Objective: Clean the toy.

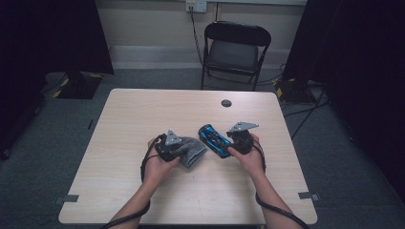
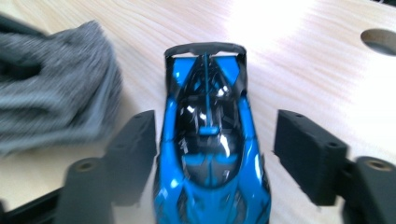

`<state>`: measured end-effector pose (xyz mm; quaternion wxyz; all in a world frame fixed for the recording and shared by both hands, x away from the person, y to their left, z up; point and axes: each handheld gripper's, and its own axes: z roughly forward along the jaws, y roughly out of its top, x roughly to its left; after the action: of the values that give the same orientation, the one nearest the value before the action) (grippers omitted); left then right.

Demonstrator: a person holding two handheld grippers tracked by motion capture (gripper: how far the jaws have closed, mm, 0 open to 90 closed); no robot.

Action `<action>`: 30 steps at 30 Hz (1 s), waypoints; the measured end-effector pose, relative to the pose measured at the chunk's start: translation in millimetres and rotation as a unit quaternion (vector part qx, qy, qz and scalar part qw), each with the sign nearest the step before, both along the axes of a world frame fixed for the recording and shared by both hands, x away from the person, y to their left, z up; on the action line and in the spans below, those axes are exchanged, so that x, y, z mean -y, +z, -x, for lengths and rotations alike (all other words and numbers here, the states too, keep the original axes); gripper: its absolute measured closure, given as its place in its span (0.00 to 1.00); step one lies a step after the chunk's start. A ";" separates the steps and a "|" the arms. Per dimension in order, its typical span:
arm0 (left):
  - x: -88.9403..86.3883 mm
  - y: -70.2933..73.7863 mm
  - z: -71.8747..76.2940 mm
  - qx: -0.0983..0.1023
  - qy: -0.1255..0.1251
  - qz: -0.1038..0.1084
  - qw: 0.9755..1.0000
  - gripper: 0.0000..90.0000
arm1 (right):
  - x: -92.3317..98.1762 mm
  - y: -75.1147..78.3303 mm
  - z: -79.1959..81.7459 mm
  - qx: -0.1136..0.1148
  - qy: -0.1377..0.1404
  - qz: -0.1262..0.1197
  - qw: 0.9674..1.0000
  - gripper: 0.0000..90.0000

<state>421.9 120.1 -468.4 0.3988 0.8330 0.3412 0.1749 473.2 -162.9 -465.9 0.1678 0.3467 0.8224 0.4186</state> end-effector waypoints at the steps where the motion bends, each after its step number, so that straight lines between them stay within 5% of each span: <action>1: 0.8 -0.4 1.1 0.002 -0.003 -0.002 1.000 0.81 | -2.6 0.5 -3.0 0.002 0.000 0.007 1.000 0.38; 8: 10.9 -3.3 8.4 0.006 -0.023 -0.012 1.000 0.81 | -14.5 -3.0 -16.5 -0.006 0.001 -0.007 1.000 0.47; 14: 25.3 -6.9 12.6 0.008 -0.040 -0.019 0.999 0.81 | -23.0 -13.7 -14.9 -0.003 0.010 0.029 1.000 0.48; 23: 53.4 -8.2 24.5 0.024 -0.092 -0.013 0.995 0.79 | -24.6 -11.9 -14.6 -0.010 0.006 0.033 0.999 0.51; 30: 64.4 -18.4 20.2 0.007 -0.091 -0.009 0.996 0.78 | -21.8 -13.2 -12.5 -0.012 0.000 0.023 1.000 0.51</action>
<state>401.7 55.7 -486.8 0.4077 0.8632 0.2592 0.1467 485.7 -141.1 -479.1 0.1663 0.3478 0.8336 0.3955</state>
